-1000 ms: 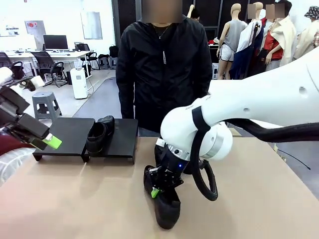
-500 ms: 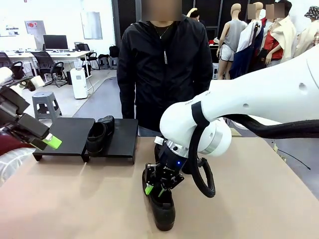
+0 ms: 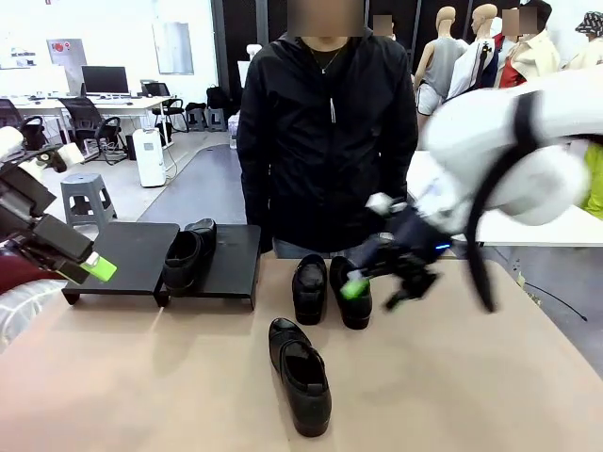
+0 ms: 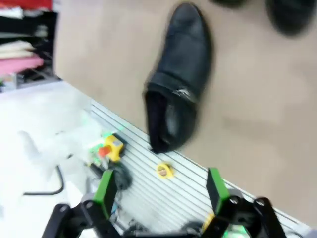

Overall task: Organize the shoes by placing them on the stand.
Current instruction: Pick up one Shoe and place it in the middle of the table.

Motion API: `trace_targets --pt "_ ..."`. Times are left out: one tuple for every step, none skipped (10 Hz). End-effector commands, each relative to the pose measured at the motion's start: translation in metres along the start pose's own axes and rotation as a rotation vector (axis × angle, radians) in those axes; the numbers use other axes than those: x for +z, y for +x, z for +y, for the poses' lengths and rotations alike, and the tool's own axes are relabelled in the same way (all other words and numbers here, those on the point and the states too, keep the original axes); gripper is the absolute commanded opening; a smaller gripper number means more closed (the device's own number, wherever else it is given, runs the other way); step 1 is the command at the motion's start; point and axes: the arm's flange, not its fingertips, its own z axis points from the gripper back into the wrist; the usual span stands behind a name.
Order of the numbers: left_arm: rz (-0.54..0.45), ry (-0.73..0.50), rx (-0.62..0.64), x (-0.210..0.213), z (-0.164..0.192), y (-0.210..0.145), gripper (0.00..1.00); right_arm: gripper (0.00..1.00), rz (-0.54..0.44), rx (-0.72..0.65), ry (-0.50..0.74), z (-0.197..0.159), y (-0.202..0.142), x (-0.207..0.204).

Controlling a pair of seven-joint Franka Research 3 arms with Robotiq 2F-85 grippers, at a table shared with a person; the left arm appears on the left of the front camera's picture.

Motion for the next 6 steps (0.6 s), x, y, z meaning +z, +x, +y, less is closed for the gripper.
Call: trace_targets --pt "-0.007 -0.023 -0.004 0.001 0.0 0.001 1.0 1.0 -0.033 0.051 -0.035 -0.074 -0.036 0.076" --pt "-0.007 -0.023 -0.004 0.001 0.0 0.001 1.0 1.0 -0.118 -0.045 -0.067 -0.109 -0.049 0.107" --pt "-0.007 -0.023 -0.004 0.001 0.0 0.001 1.0 1.0 -0.204 -0.106 -0.053 -0.135 -0.063 0.128" --pt "-0.007 -0.023 -0.004 0.001 0.0 0.001 1.0 1.0 -0.235 -0.108 -0.065 -0.151 -0.074 0.134" --pt "-0.007 -0.023 -0.004 0.001 0.0 0.001 1.0 1.0 -0.222 -0.041 -0.068 -0.168 -0.082 0.137" --pt "-0.007 -0.023 -0.004 0.001 0.0 0.001 1.0 1.0 -0.208 -0.027 -0.062 -0.172 -0.079 0.134"
